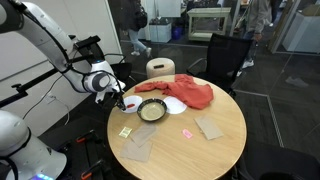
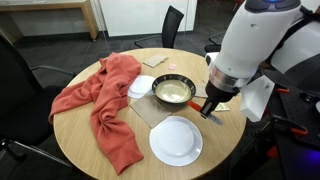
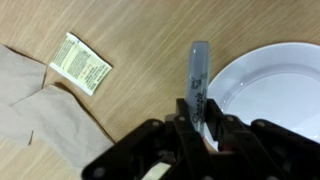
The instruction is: Put the marker in the bowl
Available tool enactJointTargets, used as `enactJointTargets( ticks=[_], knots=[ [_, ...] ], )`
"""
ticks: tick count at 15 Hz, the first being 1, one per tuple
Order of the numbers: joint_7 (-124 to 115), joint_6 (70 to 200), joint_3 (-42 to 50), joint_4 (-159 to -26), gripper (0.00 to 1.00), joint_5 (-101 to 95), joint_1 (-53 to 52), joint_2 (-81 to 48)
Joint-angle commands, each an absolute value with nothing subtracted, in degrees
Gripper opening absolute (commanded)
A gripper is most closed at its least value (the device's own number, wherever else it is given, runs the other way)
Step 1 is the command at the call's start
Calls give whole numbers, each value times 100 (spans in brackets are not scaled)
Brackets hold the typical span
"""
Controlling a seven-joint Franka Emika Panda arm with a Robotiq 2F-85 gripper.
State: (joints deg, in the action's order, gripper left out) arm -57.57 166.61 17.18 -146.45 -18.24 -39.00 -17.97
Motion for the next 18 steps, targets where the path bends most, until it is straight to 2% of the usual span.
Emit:
enactJointTargets(
  ticks=[1,9,17,18],
  knots=[
    [-6250,16722,2369,-14755,6,-2365,-4251,-1380],
    [-6211,16605,2948,-14119,6,-2327,-4113,-1462],
    [-5979,16421,2684,-13438,6,-1563,-3687,-1990],
    [-6131,16364,2396,-13340,6,-1717,-3333,-2052]
  ],
)
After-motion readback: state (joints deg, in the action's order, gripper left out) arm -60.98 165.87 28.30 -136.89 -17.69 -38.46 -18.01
